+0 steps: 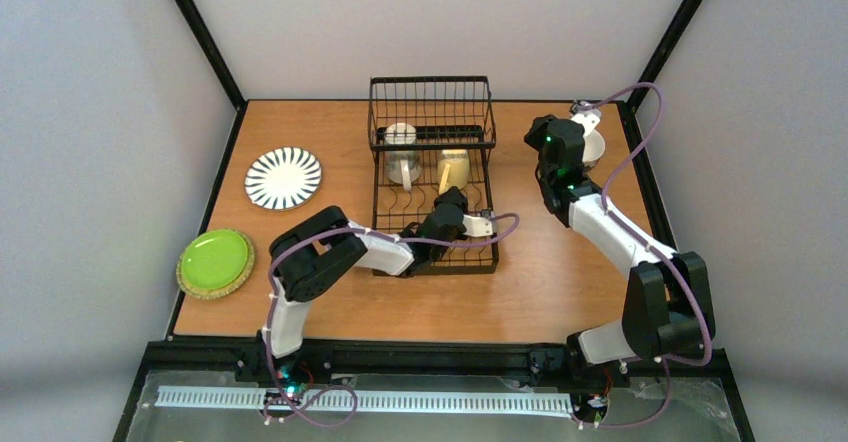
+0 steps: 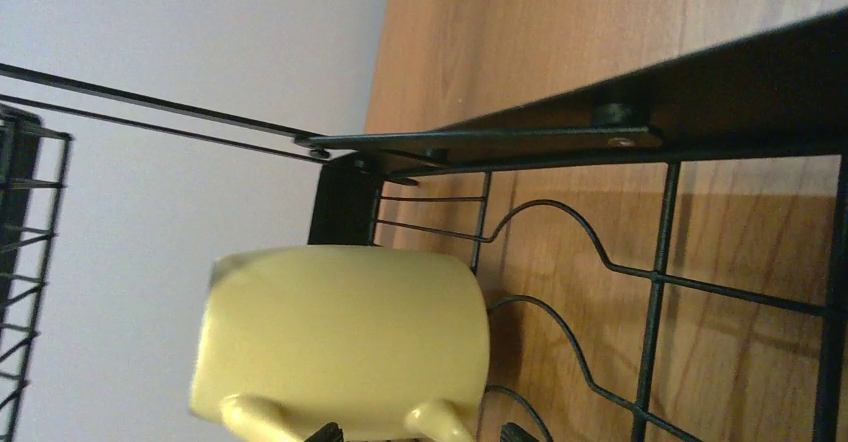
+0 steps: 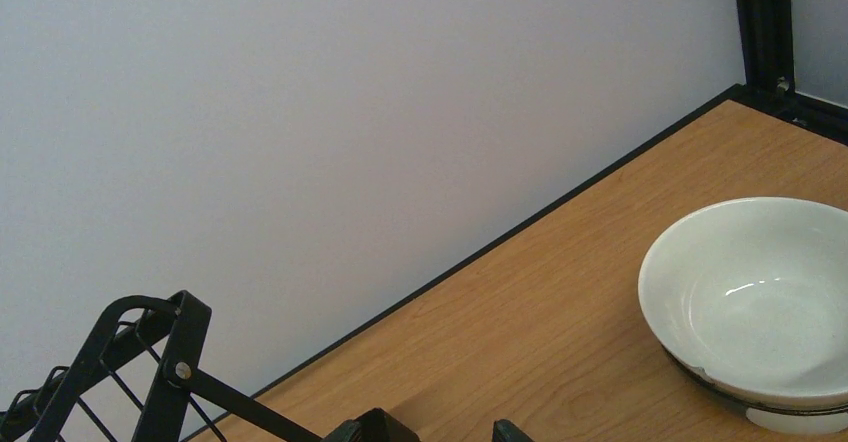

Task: Load the mixed dishes into the dish rack
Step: Move the cup from the dish rack.

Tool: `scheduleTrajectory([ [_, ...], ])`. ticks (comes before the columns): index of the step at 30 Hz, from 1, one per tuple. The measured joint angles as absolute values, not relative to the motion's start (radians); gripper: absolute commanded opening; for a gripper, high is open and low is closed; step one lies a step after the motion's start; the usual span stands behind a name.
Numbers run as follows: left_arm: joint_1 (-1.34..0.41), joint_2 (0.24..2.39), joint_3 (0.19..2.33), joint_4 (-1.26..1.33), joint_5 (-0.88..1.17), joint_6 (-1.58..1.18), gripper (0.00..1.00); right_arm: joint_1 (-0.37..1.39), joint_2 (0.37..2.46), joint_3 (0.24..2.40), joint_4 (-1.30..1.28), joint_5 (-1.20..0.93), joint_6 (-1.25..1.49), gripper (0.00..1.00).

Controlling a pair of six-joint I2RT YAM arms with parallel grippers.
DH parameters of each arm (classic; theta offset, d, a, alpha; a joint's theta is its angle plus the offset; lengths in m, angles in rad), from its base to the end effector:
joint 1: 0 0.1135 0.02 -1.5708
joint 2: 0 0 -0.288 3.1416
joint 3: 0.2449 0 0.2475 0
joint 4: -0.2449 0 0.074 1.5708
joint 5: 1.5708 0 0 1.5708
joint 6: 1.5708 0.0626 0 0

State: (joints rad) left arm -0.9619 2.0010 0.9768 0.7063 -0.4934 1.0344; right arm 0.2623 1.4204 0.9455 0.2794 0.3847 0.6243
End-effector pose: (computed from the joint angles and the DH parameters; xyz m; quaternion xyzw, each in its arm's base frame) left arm 0.2753 -0.3430 0.1610 0.5827 0.5460 0.2183 0.5610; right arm 0.3416 0.0674 0.3162 0.2559 0.7243 0.1338 0.6262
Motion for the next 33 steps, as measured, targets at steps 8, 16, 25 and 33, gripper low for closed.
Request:
scheduleTrajectory([
  [8, -0.923, 2.05, 1.038, 0.657, -0.463, 1.039, 0.89, 0.262, 1.438, 0.971, 0.28, 0.382, 0.617, 0.76],
  [16, -0.891, 2.086, 1.121, 0.607, -0.444, 1.04, 0.89, 0.262, 1.442, 0.975, 0.279, 0.381, 0.612, 0.77],
  [25, -0.879, 2.116, 1.2, 0.541, -0.416, 1.04, 0.89, 0.262, 1.442, 0.975, 0.271, 0.382, 0.604, 0.77],
  [33, -0.847, 2.12, 1.231, 0.512, -0.406, 1.031, 0.89, 0.262, 1.443, 0.976, 0.265, 0.382, 0.593, 0.77],
])
